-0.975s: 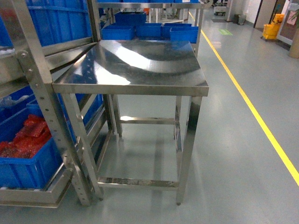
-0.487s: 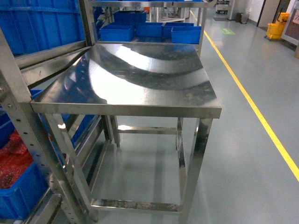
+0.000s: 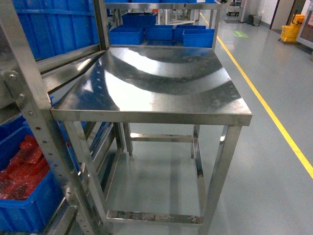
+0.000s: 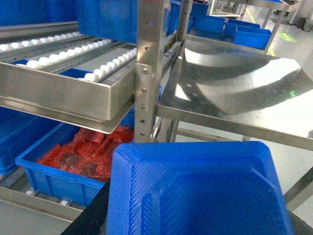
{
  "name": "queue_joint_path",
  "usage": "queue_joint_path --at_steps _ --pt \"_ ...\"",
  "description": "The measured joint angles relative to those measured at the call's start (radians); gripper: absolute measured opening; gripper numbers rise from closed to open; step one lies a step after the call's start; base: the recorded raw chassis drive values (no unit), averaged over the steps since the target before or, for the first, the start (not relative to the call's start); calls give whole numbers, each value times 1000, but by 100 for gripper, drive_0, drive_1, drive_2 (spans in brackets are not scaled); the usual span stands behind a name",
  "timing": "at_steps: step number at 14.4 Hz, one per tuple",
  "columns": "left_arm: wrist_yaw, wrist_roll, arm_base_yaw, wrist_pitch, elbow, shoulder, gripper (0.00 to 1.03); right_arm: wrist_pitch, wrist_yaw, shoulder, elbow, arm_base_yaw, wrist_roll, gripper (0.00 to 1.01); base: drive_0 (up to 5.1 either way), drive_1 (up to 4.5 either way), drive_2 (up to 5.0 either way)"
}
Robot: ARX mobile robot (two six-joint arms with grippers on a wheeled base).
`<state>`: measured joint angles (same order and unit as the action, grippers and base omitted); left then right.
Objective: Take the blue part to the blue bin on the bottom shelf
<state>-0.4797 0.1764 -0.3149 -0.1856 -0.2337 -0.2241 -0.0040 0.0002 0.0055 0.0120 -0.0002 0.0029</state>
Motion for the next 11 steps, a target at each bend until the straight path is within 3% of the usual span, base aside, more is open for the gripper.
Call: queue_joint_path --at_steps 4,11 --pt "-3 0 0 1 0 0 43 -1 0 0 0 0 0 98 -450 286 286" --pt "-3 0 0 0 0 2 43 -1 0 0 0 0 0 98 -479 342 154"
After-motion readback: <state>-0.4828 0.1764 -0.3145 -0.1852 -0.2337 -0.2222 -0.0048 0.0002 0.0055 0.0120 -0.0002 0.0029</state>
